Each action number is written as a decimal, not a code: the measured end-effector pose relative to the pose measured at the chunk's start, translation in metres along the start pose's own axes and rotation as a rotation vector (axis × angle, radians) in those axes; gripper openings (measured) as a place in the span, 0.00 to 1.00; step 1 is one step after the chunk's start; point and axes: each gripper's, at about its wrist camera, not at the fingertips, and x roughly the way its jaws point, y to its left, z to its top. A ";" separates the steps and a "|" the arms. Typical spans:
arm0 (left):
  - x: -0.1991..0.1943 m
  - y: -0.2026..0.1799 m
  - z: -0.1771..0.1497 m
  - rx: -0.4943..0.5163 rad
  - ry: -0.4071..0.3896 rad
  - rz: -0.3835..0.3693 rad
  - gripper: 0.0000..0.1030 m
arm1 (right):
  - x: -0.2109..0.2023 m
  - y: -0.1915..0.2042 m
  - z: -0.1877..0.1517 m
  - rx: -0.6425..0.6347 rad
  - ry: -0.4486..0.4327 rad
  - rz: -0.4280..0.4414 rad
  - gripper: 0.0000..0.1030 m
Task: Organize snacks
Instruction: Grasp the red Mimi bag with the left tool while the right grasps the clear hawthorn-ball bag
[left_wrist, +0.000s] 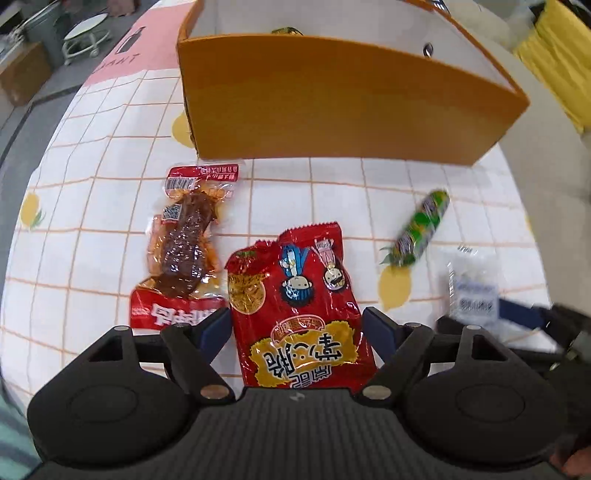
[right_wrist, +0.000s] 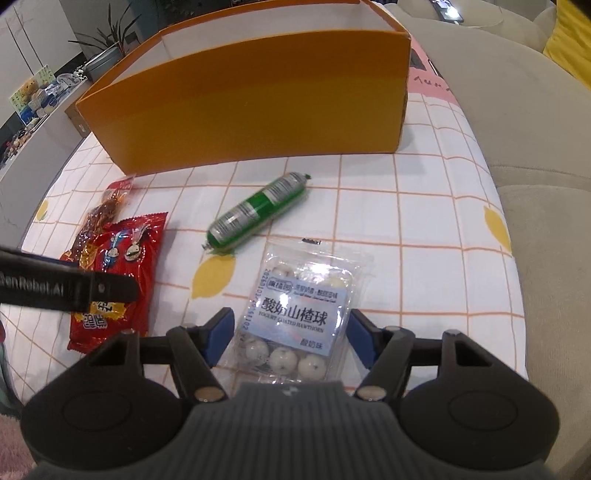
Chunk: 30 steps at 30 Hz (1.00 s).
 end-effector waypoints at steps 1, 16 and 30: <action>0.000 -0.002 0.000 -0.020 0.003 0.027 0.91 | 0.000 0.000 0.000 0.000 0.000 -0.003 0.66; 0.005 -0.028 0.008 0.155 -0.035 -0.004 0.89 | 0.002 -0.004 0.005 -0.023 -0.021 -0.011 0.63; -0.007 -0.013 0.007 -0.031 -0.004 0.060 0.91 | 0.002 -0.005 0.004 -0.009 -0.004 -0.010 0.65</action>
